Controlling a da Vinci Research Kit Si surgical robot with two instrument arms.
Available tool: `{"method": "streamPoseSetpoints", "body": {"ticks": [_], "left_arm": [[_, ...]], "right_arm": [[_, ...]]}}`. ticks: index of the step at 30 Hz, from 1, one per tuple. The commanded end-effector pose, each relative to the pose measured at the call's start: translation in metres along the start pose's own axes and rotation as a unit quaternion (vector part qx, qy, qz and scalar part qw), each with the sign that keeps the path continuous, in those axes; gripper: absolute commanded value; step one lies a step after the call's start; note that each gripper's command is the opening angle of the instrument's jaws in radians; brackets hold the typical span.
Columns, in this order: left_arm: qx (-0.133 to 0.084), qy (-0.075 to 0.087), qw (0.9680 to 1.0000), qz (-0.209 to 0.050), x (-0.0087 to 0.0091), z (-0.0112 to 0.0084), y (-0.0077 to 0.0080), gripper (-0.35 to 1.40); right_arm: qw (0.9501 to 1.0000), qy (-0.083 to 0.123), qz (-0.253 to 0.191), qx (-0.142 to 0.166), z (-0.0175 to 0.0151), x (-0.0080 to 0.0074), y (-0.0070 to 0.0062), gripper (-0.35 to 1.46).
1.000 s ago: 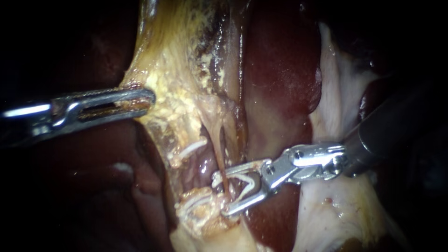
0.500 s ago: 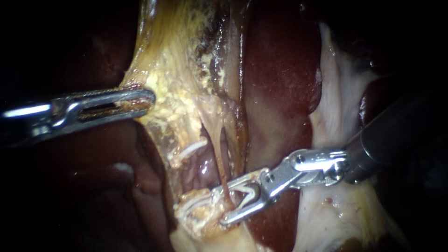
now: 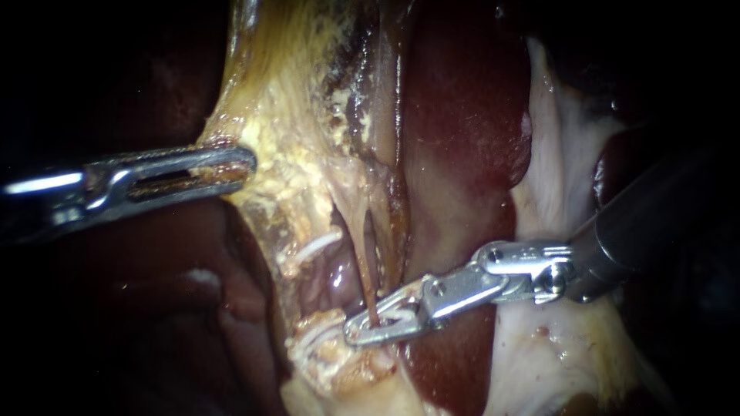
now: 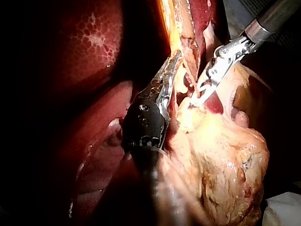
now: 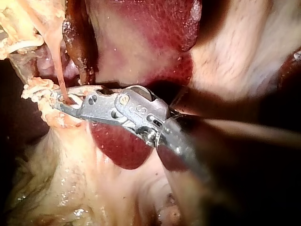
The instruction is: Clipping first clip right tube
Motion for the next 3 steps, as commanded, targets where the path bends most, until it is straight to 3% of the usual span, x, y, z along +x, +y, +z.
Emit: {"method": "streamPoseSetpoints", "body": {"ticks": [1,3], "left_arm": [[0.0,0.0,1.0,0.0,0.0,0.0,0.0,-0.35],[0.0,0.0,1.0,0.0,0.0,0.0,0.0,-0.35]], "right_arm": [[1.0,0.0,0.0,0.0,0.0,0.0,0.0,-0.29],[1.0,0.0,0.0,-0.001,0.0,0.0,0.0,-0.29]]}}
